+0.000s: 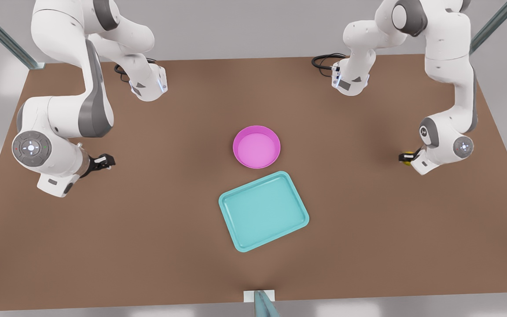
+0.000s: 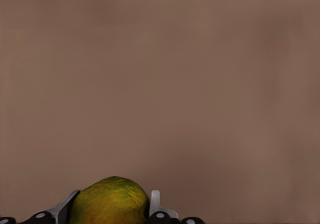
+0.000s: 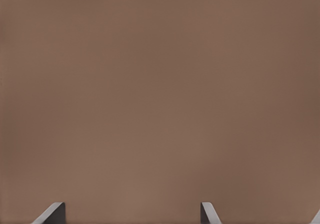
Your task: Place the orange on the plate with the left arm and the plate on the tray with the right arm
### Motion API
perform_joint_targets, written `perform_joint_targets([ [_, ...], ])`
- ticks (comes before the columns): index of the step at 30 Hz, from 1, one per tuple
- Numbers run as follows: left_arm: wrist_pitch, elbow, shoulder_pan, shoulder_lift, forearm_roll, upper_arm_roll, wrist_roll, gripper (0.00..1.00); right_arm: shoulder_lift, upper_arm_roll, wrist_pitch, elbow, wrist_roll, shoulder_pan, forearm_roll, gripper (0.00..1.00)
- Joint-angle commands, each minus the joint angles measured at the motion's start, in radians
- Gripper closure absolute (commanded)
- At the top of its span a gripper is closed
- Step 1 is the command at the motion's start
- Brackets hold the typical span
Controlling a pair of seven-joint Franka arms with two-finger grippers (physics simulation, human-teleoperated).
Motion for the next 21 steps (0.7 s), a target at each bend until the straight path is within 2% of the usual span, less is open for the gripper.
perform_joint_targets([
  [1,-0.261,0.102,-0.052,-0.021,-0.008,-0.07,-0.119,0.36,-0.002,-0.001,0.017,0.0,0.0,0.0,0.003,0.0],
  [2,-0.314,0.2,-0.119,0.002,-0.008,-0.114,-0.211,0.36,-0.002,-0.001,0.017,-0.006,0.002,-0.003,0.003,0.0],
  [5,-0.538,0.579,-0.44,0.163,-0.091,-0.119,-0.566,0.36,0.003,-0.001,0.02,-0.012,0.002,-0.009,0.006,0.0],
  [7,-0.565,0.68,-0.581,0.221,-0.188,-0.137,-0.776,0.36,0.003,-0.001,0.031,-0.02,-0.001,-0.015,0.011,0.0],
  [8,-0.566,0.748,-0.596,0.258,-0.199,-0.206,-0.912,0.36,0.003,-0.001,0.032,-0.021,-0.001,-0.018,0.011,0.0],
  [11,-0.546,0.812,-0.599,0.342,-0.192,-0.384,-1.198,0.36,0.005,-0.003,0.052,-0.041,0.002,-0.034,0.032,0.0],
  [12,-0.546,0.847,-0.608,0.377,-0.194,-0.407,-1.245,0.36,0.005,-0.003,0.054,-0.041,0.002,-0.034,0.032,0.0],
  [16,-0.44,0.855,-0.664,0.462,-0.195,-0.415,-1.341,0.35,0.005,-0.003,0.061,-0.055,0.002,-0.034,0.034,0.0],
  [20,-0.417,0.846,-0.681,0.512,-0.126,-0.412,-1.31,0.34,0.006,-0.007,0.061,-0.055,-0.003,-0.035,0.034,0.0],
  [21,-0.417,0.844,-0.678,0.514,-0.12,-0.411,-1.308,0.17,0.006,-0.007,0.061,-0.055,-0.003,-0.035,0.034,0.0],
])
